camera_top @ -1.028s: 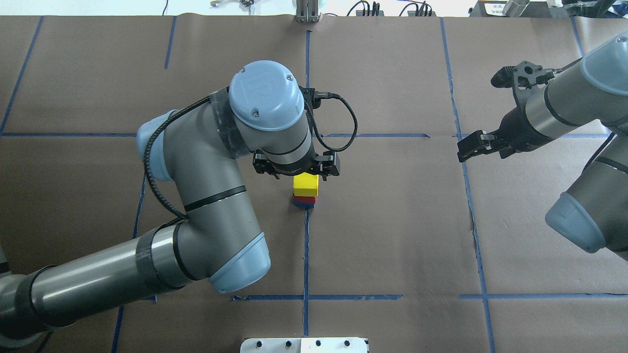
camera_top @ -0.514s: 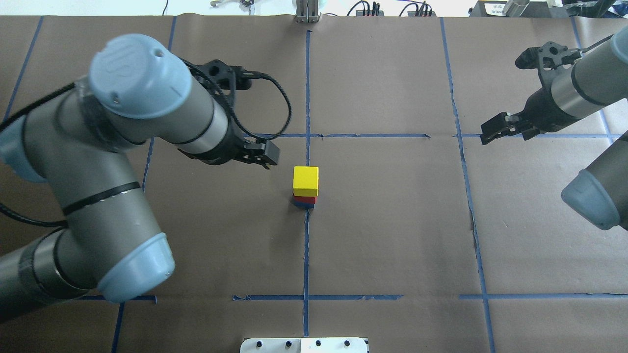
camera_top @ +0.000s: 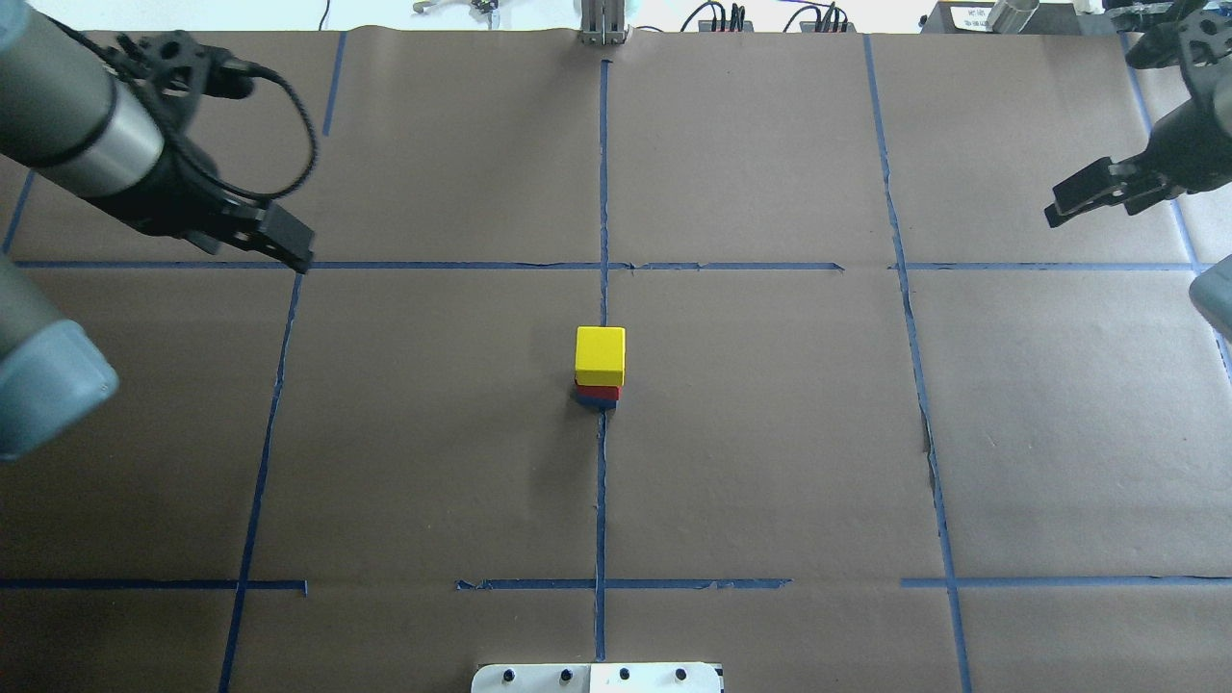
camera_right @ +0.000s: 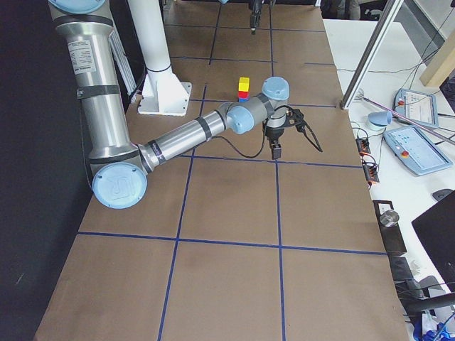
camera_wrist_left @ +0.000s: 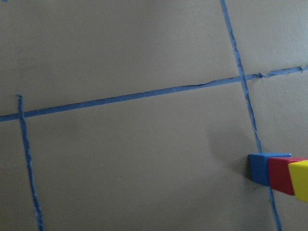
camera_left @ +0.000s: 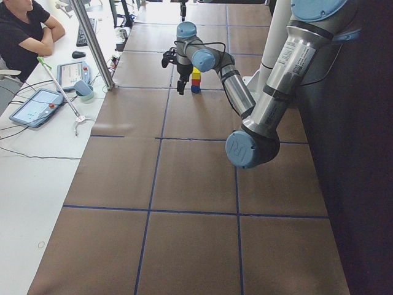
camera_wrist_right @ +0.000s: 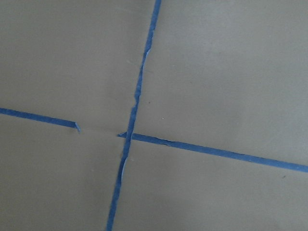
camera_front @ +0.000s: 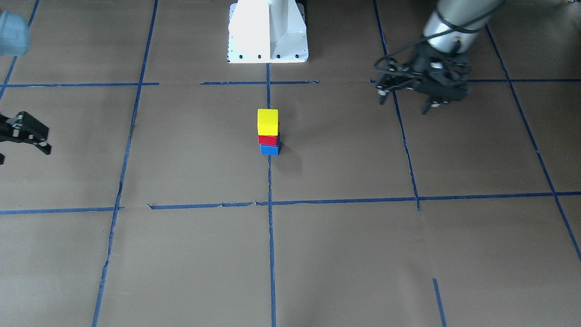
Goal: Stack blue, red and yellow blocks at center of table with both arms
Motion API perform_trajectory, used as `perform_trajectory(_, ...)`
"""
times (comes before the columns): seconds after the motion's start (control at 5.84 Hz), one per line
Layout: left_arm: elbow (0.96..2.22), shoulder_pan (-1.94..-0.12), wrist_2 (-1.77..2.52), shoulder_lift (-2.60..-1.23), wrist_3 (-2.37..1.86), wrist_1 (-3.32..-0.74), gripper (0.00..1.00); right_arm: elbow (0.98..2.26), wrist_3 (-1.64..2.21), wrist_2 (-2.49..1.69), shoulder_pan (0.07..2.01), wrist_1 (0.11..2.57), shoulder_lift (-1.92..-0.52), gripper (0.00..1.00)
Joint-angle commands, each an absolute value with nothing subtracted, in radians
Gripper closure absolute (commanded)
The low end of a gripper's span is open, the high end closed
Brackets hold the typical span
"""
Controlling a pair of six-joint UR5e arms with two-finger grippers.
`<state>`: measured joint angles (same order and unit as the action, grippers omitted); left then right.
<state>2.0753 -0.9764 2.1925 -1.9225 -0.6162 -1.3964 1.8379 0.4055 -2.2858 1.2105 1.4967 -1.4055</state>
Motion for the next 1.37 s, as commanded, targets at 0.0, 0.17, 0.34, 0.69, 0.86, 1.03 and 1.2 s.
perform_trajectory(0.0, 2.076, -1.176, 2.293, -1.750, -0.283, -1.393, 0.00, 1.731, 0.211, -2.312, 1.316, 1.497, -1.422, 0.00)
perform_trajectory(0.17, 2.063, -1.312, 2.295, -1.659, -0.120, -1.391, 0.00, 1.723, 0.186, -2.313, 1.356, 1.496, -1.437, 0.00)
perform_trajectory(0.34, 2.025, -1.360, 2.296, -1.611, -0.024, -1.385, 0.00, 1.706, 0.107, -2.313, 1.388, 1.497, -1.480, 0.00)
perform_trajectory(0.69, 1.950, -1.515, 2.303, -1.586, 0.182, -1.202, 0.00, 1.707, 0.011, -2.359, 1.458, 1.517, -1.535, 0.00)
perform_trajectory(0.86, 1.894, -1.541, 2.304, -1.513, 0.224, -1.203, 0.00, 1.709, -0.038, -2.355, 1.477, 1.532, -1.554, 0.00)
perform_trajectory(1.03, 1.831, -1.543, 2.324, -1.458, 0.224, -1.251, 0.00, 1.703, -0.041, -2.336, 1.461, 1.539, -1.551, 0.00)
perform_trajectory(1.2, 1.804, -1.543, 2.391, -1.462, 0.222, -1.302, 0.00, 1.701, -0.041, -2.339, 1.459, 1.540, -1.555, 0.00)
